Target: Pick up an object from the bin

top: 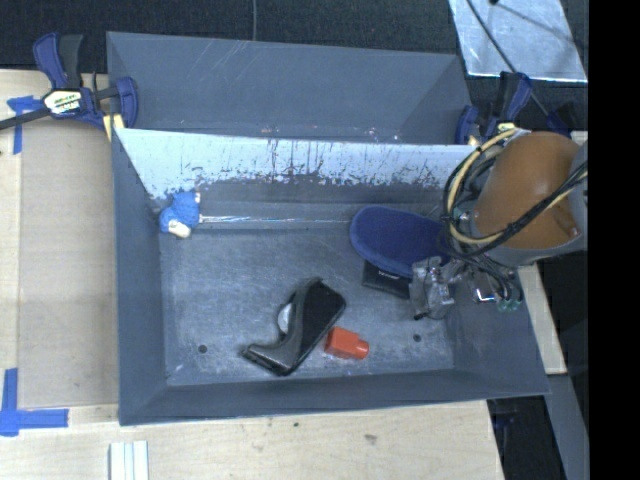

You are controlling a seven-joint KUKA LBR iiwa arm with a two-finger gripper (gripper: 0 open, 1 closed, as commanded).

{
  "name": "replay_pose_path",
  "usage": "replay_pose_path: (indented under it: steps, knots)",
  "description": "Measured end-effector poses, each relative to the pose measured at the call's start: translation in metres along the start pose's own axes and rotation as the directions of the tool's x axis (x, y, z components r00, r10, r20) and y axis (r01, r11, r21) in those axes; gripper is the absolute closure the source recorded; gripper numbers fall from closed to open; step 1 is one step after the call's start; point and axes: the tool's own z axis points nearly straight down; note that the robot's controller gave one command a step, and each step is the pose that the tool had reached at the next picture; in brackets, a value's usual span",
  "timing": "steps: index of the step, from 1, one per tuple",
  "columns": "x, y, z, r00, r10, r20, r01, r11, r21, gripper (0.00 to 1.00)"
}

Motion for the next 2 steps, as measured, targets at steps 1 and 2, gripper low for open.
replay_pose_path:
  steps: [1,2]
  knots:
    - [-0.001,-0.002,-0.003,1.0,0.0,0.005,0.0,1.0,0.003,0.0]
    - [-0.07,0.065,0.016,0.984,-0.181,0.0,0.181,0.984,0.002,0.0]
